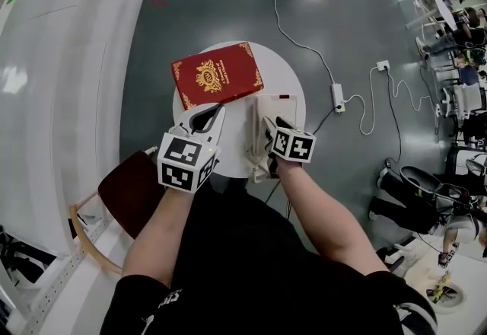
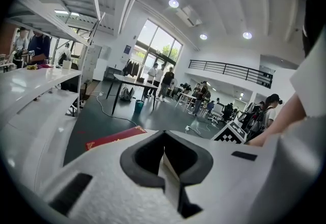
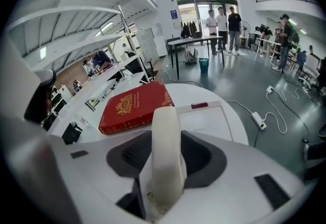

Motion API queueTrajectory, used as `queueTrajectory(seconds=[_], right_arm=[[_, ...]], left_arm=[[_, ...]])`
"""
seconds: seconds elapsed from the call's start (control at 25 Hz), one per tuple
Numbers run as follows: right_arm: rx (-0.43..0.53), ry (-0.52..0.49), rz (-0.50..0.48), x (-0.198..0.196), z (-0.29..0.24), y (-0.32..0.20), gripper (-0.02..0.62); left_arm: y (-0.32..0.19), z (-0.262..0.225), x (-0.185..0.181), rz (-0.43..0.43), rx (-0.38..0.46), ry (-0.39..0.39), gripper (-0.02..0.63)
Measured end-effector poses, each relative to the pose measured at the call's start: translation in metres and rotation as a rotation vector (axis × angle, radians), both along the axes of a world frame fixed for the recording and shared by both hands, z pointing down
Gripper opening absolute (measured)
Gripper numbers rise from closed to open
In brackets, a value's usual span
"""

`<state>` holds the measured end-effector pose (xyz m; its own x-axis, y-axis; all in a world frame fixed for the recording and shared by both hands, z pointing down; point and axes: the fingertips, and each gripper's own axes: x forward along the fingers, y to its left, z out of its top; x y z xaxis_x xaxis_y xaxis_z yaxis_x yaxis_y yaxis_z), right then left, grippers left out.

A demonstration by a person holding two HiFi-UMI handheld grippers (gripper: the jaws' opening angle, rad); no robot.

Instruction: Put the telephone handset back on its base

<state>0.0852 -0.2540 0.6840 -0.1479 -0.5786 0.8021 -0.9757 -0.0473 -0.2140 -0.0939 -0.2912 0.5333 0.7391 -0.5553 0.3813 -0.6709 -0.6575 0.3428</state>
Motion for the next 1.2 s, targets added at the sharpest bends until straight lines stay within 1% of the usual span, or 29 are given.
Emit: queueTrajectory(seconds=[0.08, 0.2, 0.32, 0.48, 0.6, 0.68, 0.76, 0.92, 1.04, 1.2], right_arm=[[0.048, 0.005, -0.041, -0.005, -0.017, -0.006, 0.169], [0.136, 0.012, -0.136, -0.015, -0.052, -0.019, 0.129], [0.234, -0.033, -0.197, -0.018, -0.092, -0.03, 0.086], [0.37, -0.102, -0.272, -0.013, -0.146, -0.036, 0.042], [0.461, -0.117, -0.394, -0.005, -0.184, -0.033, 0.022], [0.534, -0.123, -0.482, 0.007, -0.214, -0.029, 0.006], [0.617, -0.154, -0.552, 0.025, -0.248, -0.022, 0.006], [0.783, -0.225, -0.655, 0.066, -0.316, -0.006, 0.006], [0.855, -0.27, -0.687, 0.1, -0.349, 0.006, 0.005], [0.919, -0.311, -0.664, 0.132, -0.381, 0.015, 0.005]], left_arm=[[-0.004, -0.007, -0.002, 0.006, 0.019, -0.004, 0.009], [-0.01, -0.022, -0.004, -0.001, 0.05, -0.014, 0.009], [-0.013, -0.043, -0.003, -0.025, 0.086, -0.02, 0.011], [-0.008, -0.066, 0.004, -0.053, 0.134, -0.048, 0.009], [-0.004, -0.082, 0.011, -0.107, 0.168, -0.088, 0.009], [-0.002, -0.093, 0.015, -0.179, 0.19, -0.128, 0.009], [0.003, -0.103, 0.023, -0.24, 0.203, -0.143, 0.009], [0.018, -0.13, 0.055, -0.307, 0.246, -0.149, 0.009], [0.033, -0.156, 0.085, -0.33, 0.278, -0.128, 0.009], [0.046, -0.184, 0.105, -0.343, 0.317, -0.104, 0.008]])
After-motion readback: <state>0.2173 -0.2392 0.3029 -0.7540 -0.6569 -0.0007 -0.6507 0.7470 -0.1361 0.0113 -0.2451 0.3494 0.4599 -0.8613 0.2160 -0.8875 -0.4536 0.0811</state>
